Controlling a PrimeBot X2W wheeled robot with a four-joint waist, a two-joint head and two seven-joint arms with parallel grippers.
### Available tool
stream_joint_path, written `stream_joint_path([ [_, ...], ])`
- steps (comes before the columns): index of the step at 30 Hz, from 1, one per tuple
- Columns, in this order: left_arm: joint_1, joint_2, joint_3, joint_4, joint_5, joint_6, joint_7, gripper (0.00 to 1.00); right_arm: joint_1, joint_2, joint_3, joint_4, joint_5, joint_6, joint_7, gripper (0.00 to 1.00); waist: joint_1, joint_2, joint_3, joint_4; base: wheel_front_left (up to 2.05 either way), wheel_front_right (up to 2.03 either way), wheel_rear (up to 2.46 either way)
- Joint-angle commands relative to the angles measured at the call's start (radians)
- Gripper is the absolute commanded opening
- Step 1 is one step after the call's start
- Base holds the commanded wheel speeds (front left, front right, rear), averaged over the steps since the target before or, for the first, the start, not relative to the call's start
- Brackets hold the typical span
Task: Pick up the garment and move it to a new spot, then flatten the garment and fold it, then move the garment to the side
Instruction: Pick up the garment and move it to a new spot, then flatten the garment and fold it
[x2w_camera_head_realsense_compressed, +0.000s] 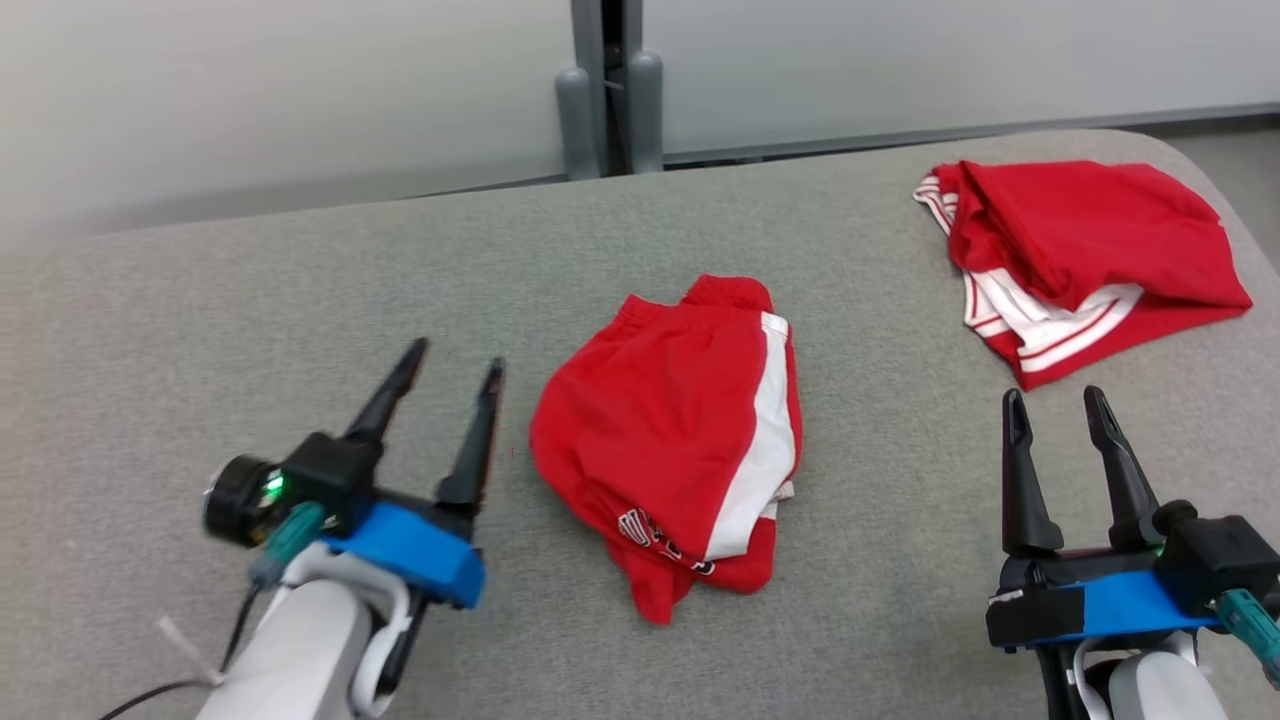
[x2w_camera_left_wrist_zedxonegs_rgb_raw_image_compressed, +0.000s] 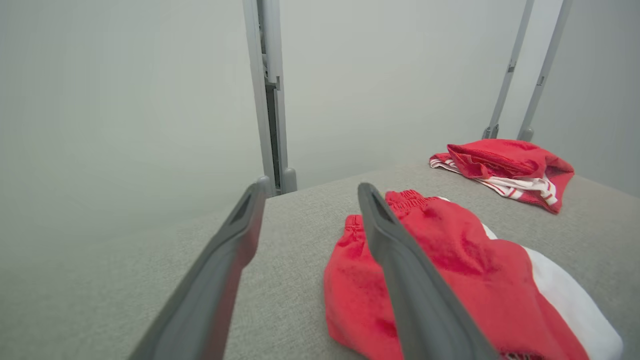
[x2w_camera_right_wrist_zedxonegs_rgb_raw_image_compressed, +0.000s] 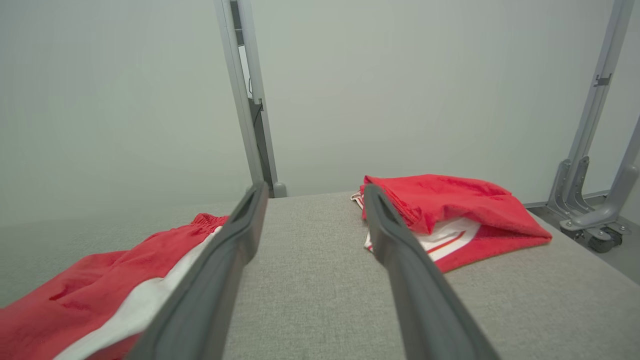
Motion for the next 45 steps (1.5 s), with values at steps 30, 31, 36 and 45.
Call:
stream_joint_path([
  [30, 0.451, -0.108, 0.466, -0.231, 0.227, -0.062, -0.003, 1.00, 0.116, 0.001, -0.020, 0.064, 0.000, 0.000, 0.000, 1.00, 0.0001, 0.0000, -0.152, 0.124, 0.00, 0.00, 0.00],
  [31, 0.451, -0.112, 0.469, -0.229, 0.231, -0.068, -0.003, 1.00, 0.116, 0.001, -0.019, 0.067, 0.000, 0.000, 0.000, 1.00, 0.0001, 0.0000, -0.152, 0.125, 0.00, 0.00, 0.00],
  [36, 0.454, -0.127, 0.490, -0.223, 0.249, -0.085, -0.003, 1.00, 0.115, 0.001, -0.014, 0.077, 0.003, 0.000, 0.000, 1.00, 0.0001, 0.0000, -0.153, 0.127, 0.00, 0.00, 0.00],
  [45, 0.454, -0.143, 0.512, -0.231, 0.271, -0.103, -0.003, 1.00, 0.102, 0.001, -0.008, 0.088, 0.009, 0.000, 0.000, 1.00, 0.0001, 0.0000, -0.153, 0.124, 0.00, 0.00, 0.00],
])
